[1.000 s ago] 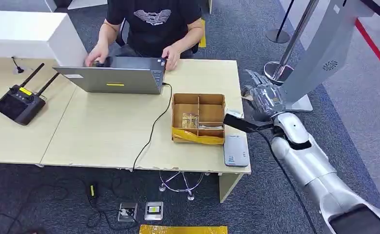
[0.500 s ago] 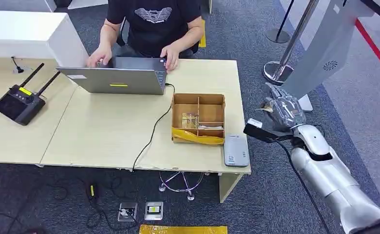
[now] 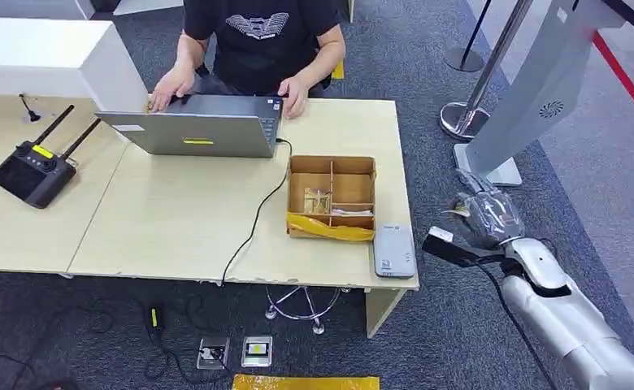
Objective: Pass the card to the sensor for recognition and then transmit it.
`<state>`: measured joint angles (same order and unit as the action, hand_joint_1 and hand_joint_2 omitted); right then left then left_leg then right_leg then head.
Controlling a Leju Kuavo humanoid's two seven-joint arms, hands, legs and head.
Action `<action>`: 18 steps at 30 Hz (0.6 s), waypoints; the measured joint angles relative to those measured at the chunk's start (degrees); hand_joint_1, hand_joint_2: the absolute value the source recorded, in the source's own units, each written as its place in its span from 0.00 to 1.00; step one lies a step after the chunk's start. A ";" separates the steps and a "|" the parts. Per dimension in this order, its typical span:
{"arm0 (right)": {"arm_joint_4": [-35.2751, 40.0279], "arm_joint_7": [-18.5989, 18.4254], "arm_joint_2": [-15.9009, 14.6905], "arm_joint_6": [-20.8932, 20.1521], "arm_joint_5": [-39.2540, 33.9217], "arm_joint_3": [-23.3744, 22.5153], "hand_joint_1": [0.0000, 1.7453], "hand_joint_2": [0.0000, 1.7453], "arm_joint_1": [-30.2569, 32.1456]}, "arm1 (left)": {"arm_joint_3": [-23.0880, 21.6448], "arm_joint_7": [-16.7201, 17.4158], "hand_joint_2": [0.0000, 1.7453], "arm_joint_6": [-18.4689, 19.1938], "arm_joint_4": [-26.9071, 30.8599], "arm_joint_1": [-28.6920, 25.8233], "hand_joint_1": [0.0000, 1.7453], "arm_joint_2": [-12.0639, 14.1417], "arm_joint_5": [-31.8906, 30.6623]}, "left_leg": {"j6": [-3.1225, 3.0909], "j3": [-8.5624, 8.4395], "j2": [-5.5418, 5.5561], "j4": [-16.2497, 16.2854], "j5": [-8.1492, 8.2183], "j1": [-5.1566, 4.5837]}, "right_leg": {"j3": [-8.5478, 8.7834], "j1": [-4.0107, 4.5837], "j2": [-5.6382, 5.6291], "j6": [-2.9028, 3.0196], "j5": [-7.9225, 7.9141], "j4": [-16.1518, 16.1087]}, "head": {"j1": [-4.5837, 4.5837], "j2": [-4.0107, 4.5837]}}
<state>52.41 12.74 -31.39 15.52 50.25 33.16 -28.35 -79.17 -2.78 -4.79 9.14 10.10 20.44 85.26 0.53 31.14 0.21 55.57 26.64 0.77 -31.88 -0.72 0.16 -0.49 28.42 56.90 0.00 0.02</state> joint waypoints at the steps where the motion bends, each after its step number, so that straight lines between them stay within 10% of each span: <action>1: 0.00 0.02 -0.42 0.18 -0.35 0.15 1.00 1.00 0.35 | 0.00 0.00 0.00 0.02 0.00 0.03 0.00 0.02 -0.09 | 0.00 -0.01 -0.03 0.00 0.02 0.00 | 0.00 0.00 -0.02 0.00 0.00 0.00 | -0.02 0.00; 18: 4.77 -2.12 -1.68 -0.85 -3.96 6.34 1.00 1.00 0.78 | -0.04 -0.50 0.00 0.59 0.00 0.26 0.00 0.11 -0.41 | 0.02 -0.01 -0.07 -0.01 0.03 0.01 | 0.00 0.01 -0.13 0.00 0.00 0.02 | -0.02 0.00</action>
<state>57.18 10.62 -33.07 14.67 46.29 39.50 -27.57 -79.21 -3.28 -4.20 9.14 10.37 20.55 84.85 0.55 31.13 0.15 55.57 26.67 0.78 -31.88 -0.72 0.03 -0.49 28.42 56.92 -0.02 0.02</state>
